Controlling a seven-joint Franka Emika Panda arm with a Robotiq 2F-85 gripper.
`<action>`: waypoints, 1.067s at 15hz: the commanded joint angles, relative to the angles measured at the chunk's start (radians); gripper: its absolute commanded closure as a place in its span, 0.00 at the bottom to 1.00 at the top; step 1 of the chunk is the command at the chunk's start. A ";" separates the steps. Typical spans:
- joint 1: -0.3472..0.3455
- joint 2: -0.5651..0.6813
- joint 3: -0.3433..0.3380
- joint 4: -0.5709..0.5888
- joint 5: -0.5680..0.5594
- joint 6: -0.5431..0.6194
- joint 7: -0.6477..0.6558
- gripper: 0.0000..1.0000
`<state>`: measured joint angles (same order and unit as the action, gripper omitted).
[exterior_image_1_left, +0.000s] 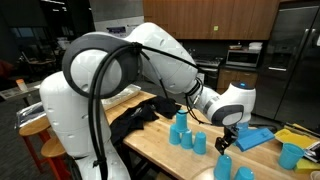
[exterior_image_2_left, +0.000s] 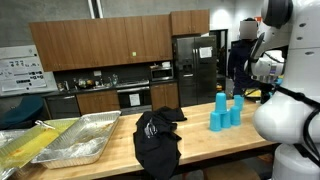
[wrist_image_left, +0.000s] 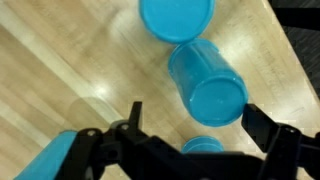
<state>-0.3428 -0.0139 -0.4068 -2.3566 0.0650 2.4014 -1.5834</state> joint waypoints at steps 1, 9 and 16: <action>0.007 -0.124 0.034 -0.071 -0.089 0.103 0.034 0.00; 0.051 -0.271 0.101 -0.093 -0.112 0.102 0.267 0.00; 0.069 -0.250 0.089 -0.077 -0.169 0.192 0.539 0.00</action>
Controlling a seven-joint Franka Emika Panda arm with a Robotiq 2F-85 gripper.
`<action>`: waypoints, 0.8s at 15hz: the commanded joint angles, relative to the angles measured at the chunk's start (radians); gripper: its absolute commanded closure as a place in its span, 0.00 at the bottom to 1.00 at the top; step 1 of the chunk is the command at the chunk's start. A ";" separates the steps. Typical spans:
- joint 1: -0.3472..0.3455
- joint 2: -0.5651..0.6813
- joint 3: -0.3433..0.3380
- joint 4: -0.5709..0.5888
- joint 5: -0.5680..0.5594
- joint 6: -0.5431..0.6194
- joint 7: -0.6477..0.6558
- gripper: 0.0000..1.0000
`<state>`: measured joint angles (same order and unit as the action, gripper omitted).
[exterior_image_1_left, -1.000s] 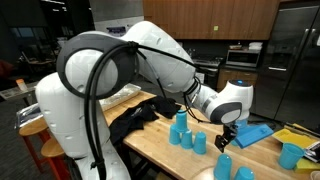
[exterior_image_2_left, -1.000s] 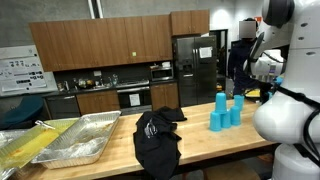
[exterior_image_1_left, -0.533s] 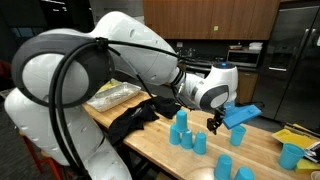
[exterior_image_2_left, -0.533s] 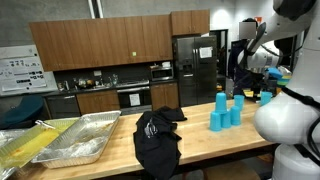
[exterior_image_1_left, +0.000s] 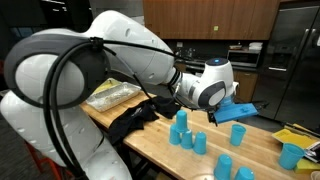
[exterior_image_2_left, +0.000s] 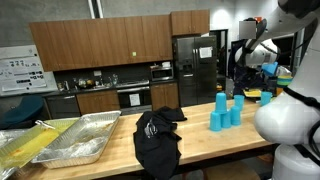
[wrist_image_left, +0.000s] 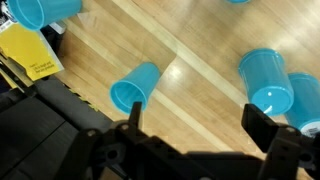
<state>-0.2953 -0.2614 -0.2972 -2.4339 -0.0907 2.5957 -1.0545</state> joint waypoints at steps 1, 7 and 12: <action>0.021 -0.003 -0.021 -0.003 -0.018 0.007 0.031 0.00; 0.055 -0.008 -0.037 -0.027 0.021 0.020 -0.023 0.00; 0.103 -0.017 -0.026 -0.081 0.089 0.096 0.037 0.00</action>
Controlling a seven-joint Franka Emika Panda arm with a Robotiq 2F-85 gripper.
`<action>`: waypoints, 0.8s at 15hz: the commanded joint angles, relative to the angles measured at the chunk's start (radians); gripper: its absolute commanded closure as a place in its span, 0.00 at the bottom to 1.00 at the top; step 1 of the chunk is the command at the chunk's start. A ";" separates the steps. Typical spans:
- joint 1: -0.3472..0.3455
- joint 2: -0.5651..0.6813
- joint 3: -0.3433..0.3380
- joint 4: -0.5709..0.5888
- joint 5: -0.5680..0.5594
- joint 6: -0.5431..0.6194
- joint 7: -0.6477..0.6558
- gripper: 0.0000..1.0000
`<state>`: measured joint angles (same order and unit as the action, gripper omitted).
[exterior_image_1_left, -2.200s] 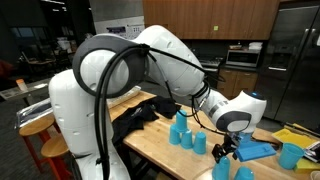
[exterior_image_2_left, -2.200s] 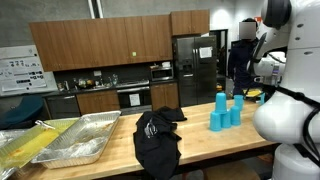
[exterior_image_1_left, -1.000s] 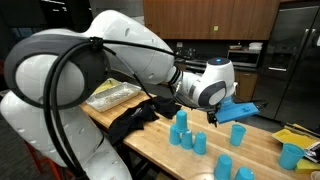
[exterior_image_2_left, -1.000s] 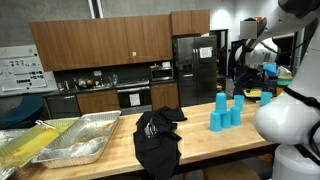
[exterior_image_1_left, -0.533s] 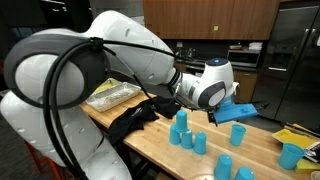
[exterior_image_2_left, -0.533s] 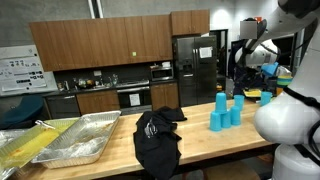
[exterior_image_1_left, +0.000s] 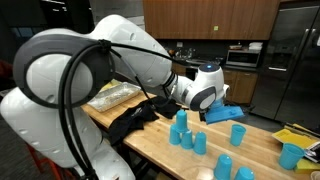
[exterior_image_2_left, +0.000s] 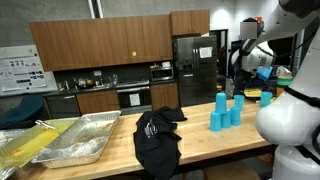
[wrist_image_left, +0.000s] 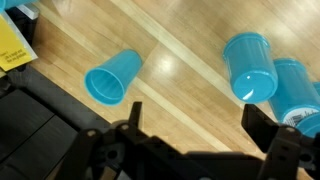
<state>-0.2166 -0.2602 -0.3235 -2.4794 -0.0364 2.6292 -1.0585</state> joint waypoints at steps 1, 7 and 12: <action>0.023 -0.015 0.010 -0.045 0.038 0.106 0.089 0.00; -0.041 0.000 0.061 0.023 -0.072 0.043 0.496 0.00; -0.024 -0.005 0.062 0.035 -0.116 -0.021 0.638 0.00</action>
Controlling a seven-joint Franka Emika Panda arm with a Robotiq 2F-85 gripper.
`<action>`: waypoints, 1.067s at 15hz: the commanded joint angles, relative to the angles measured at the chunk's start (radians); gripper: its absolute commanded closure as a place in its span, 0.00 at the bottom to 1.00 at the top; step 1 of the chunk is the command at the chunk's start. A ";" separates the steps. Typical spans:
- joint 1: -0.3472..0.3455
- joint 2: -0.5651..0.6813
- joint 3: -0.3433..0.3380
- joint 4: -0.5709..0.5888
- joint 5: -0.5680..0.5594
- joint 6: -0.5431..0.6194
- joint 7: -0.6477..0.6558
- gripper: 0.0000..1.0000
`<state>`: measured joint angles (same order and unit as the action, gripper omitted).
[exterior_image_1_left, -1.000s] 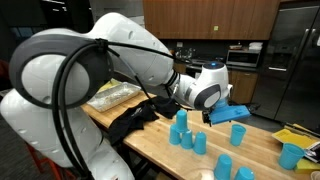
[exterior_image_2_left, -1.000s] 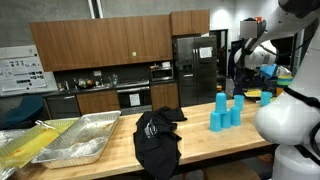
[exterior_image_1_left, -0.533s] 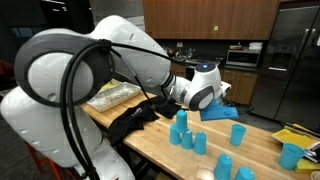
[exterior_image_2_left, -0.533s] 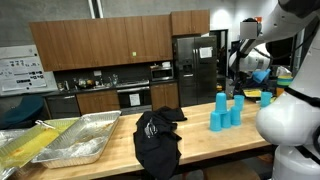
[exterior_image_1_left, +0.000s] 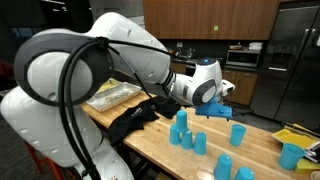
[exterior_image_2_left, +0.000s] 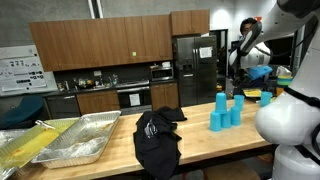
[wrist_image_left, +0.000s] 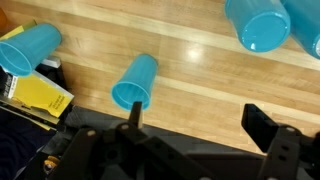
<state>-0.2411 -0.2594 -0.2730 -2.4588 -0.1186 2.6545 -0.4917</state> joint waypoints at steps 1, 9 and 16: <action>0.001 -0.001 0.014 0.021 -0.031 -0.055 0.093 0.00; 0.030 -0.024 0.016 0.030 -0.015 -0.098 0.117 0.00; 0.110 -0.070 -0.009 0.007 0.047 -0.169 -0.089 0.00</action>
<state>-0.1698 -0.2813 -0.2591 -2.4424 -0.1126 2.5504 -0.4900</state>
